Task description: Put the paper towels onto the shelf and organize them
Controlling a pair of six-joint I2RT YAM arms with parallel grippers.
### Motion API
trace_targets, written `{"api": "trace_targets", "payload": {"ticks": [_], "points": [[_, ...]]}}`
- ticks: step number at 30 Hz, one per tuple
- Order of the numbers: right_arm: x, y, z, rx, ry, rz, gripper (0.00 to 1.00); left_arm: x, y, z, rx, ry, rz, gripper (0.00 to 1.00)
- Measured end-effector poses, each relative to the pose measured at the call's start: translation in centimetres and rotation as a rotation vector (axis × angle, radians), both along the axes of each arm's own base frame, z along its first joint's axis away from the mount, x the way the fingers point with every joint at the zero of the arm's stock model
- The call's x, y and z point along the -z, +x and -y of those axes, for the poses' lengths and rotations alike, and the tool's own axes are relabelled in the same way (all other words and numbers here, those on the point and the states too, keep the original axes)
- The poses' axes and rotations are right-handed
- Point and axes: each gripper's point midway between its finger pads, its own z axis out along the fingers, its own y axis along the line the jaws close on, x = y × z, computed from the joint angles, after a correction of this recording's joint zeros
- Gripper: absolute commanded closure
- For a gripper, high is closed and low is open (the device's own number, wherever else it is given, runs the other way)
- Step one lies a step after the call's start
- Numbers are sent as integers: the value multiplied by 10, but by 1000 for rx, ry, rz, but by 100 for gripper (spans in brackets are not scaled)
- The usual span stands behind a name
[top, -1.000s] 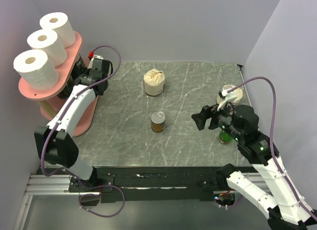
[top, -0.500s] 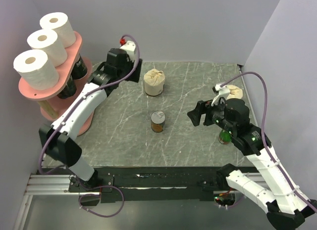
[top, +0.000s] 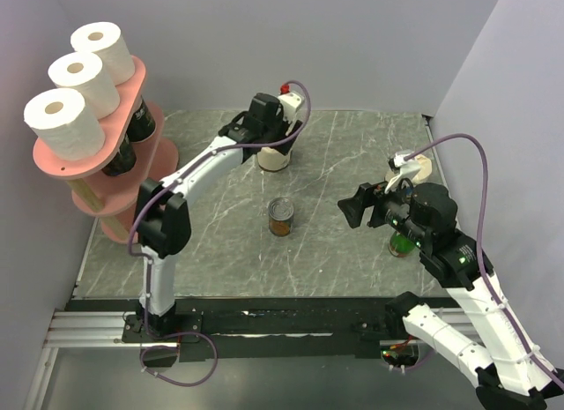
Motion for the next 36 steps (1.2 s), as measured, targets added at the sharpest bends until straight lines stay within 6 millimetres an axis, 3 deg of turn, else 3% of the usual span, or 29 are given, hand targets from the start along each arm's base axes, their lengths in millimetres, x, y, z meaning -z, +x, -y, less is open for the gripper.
{"api": "trace_targets", "payload": {"ticks": [5,16,24,30,36], "points": [[0,0,0,-1,-8,2,10,38,15,6,18,62,-30,19],[-12,5,-2,-3,-7,18,10,59,35,15,30,79,-14,21],[-13,5,0,0,-14,25,10,110,43,17,39,149,-63,26],[-14,3,3,9,-17,31,10,112,51,15,16,166,-45,40],[-16,1,6,19,-14,43,10,111,54,11,-6,175,-38,45]]}}
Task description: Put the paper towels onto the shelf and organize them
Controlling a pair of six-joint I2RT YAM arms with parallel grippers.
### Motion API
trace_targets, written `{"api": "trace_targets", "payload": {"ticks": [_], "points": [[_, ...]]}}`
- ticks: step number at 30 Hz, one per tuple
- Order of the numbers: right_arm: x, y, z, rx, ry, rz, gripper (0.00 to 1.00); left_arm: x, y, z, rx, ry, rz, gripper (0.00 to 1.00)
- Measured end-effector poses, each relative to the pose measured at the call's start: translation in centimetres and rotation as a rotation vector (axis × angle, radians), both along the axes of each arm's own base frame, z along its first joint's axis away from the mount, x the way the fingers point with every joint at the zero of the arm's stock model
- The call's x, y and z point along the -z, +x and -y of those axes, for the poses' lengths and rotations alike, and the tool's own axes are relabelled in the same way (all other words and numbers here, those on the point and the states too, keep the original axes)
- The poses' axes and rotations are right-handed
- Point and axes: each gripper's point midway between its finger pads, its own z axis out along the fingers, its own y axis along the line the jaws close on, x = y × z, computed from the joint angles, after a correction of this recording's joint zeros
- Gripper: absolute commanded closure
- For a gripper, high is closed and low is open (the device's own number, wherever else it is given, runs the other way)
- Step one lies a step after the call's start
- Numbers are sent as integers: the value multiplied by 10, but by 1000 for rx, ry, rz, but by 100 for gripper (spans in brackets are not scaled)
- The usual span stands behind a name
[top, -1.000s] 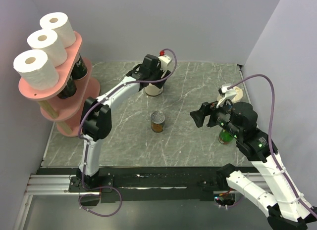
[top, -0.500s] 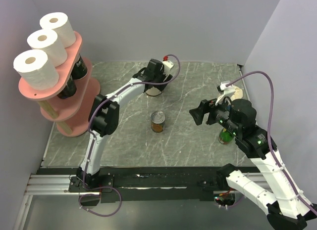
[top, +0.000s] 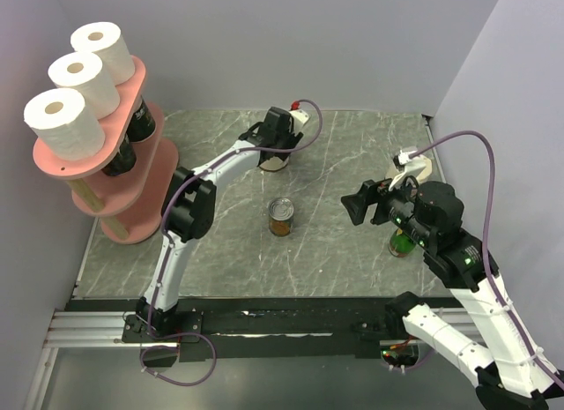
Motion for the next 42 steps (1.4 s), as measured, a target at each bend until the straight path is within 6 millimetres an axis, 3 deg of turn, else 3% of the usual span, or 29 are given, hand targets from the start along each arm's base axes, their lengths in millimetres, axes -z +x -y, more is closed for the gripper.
{"api": "trace_targets", "payload": {"ticks": [4,8,16,22,35,42], "points": [[-1,-2,0,0,6,2,10,0,-5,-9,-27,18,8,49],[-3,-3,0,-2,17,3,11,0,-24,-33,-71,73,-16,51],[-9,-12,2,-3,56,18,11,-11,-73,-101,-179,169,-42,51],[-4,-19,1,-13,79,9,11,-22,-90,-150,-276,200,-27,50],[-1,-24,3,-19,86,11,10,-15,-82,-260,-527,340,-11,50],[-2,-24,3,-19,87,14,10,-24,-73,-275,-555,345,31,50]]}}
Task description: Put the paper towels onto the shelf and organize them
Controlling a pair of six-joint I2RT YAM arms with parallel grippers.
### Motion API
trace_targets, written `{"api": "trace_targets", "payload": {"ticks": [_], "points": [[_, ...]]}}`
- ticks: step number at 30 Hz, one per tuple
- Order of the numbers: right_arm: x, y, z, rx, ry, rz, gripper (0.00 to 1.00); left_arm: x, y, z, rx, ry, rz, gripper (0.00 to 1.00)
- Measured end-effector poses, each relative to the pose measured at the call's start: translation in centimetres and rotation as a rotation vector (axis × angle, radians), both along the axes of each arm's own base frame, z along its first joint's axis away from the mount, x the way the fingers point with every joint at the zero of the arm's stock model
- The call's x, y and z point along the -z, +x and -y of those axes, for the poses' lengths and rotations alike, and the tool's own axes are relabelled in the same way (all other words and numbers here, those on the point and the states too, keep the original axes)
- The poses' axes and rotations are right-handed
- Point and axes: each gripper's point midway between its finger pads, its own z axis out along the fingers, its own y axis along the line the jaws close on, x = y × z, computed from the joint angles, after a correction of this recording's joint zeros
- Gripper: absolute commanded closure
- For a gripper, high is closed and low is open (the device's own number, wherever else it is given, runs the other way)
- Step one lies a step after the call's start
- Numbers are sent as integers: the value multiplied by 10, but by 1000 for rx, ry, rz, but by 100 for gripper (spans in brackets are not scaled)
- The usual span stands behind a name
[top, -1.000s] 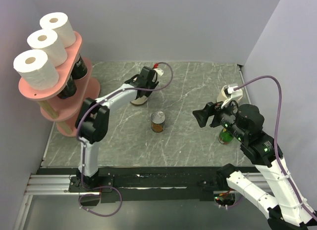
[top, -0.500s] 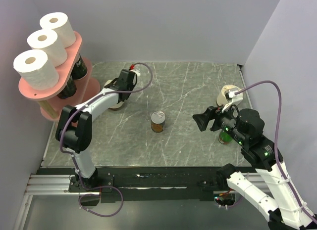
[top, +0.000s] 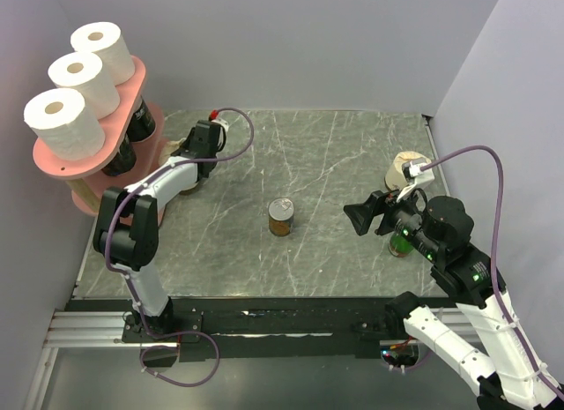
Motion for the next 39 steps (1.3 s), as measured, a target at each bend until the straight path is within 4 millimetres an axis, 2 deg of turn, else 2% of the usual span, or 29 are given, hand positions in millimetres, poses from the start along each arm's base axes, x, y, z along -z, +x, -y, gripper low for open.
{"api": "trace_targets", "payload": {"ticks": [21,27,39], "points": [[5,1,0,-1,-8,-6,9,-18,3,-11,-31,49,23,48],[5,1,0,-1,-10,-4,9,-16,1,-11,-36,45,15,36],[4,1,0,-1,-11,-1,9,-4,-6,-4,-39,-12,-21,35]]}}
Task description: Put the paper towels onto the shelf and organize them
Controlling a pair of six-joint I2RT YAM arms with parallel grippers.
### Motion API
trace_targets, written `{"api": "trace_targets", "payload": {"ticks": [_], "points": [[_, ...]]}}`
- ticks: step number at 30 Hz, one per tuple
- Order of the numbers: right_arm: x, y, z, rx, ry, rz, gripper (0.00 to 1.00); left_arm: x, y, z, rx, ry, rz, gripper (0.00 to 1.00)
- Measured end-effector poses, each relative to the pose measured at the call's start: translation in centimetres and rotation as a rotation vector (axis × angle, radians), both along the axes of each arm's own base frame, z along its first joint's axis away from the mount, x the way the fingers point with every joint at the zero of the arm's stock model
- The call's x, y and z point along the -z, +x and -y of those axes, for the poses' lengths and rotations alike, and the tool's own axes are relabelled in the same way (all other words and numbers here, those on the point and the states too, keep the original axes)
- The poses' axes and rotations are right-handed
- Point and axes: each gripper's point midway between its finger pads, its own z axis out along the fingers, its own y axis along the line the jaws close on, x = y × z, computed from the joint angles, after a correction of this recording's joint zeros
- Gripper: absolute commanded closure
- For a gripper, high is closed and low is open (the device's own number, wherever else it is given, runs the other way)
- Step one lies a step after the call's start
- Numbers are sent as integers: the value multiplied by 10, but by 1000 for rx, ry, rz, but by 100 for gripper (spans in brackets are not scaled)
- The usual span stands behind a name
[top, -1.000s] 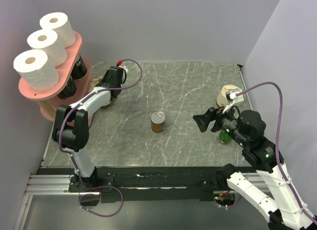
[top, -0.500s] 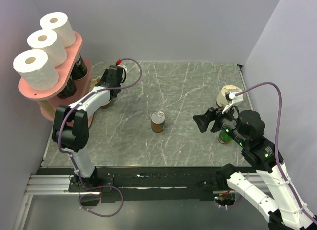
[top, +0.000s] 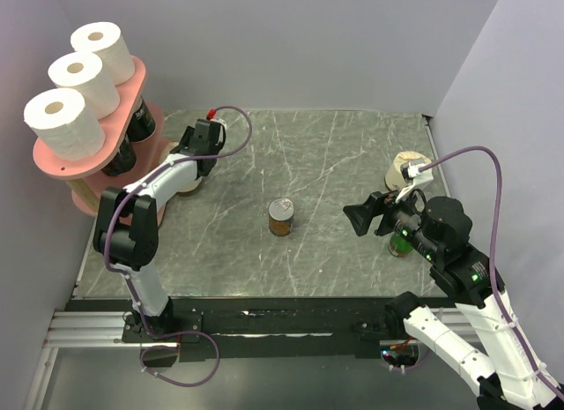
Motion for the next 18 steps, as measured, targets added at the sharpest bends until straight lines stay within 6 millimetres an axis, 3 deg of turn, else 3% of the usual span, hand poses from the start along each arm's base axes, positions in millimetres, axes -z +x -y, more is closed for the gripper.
{"api": "trace_targets", "payload": {"ticks": [12,18], "points": [[-2,-1,1,1,2,8,9,22,-6,11,4,-67,-49,40],[-2,-2,1,-2,2,7,9,32,-13,17,16,-93,-83,51]]}}
